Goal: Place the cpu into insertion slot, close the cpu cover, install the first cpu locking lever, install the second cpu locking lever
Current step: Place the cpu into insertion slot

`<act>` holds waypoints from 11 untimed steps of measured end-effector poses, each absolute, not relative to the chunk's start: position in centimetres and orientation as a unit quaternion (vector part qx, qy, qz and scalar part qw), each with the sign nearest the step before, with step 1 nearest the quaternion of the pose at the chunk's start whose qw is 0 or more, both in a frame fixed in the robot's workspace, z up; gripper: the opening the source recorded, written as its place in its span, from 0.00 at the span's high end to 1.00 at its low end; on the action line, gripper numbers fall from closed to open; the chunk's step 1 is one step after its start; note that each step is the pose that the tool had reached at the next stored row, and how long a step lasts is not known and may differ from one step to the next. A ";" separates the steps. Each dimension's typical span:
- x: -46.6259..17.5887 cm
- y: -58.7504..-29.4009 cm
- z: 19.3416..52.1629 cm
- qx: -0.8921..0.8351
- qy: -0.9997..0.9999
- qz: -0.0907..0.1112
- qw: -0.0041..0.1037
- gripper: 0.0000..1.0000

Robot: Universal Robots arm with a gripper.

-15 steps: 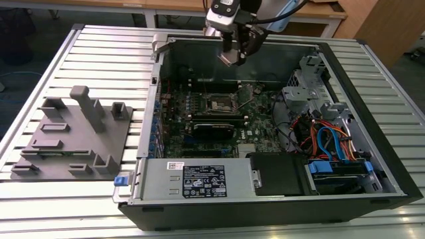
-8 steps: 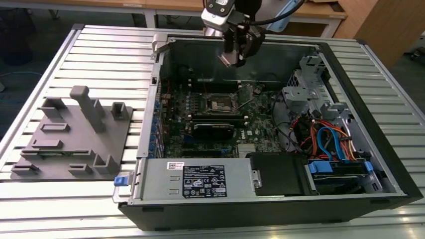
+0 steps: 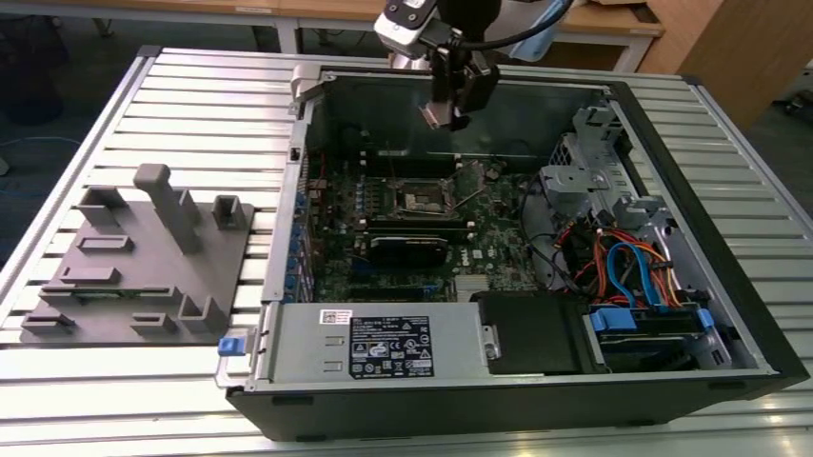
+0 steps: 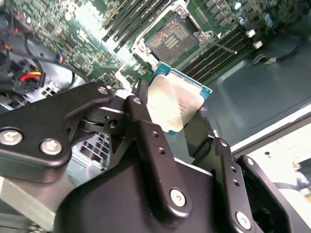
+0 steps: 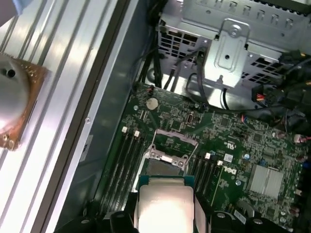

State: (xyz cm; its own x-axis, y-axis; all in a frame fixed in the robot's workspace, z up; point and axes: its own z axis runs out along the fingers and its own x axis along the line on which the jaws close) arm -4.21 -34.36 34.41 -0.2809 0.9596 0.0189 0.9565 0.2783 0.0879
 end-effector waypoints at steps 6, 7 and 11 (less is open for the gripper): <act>-4.2 -34.4 34.3 0.637 0.770 0.040 0.021 0.46; -4.2 -34.4 34.3 0.637 0.769 0.040 0.021 0.46; -4.2 -34.4 34.3 0.638 0.769 0.039 0.020 0.46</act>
State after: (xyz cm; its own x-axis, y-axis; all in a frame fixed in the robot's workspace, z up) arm -4.21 -34.36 34.30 -0.1860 0.9824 0.0192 0.9792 0.1838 0.0865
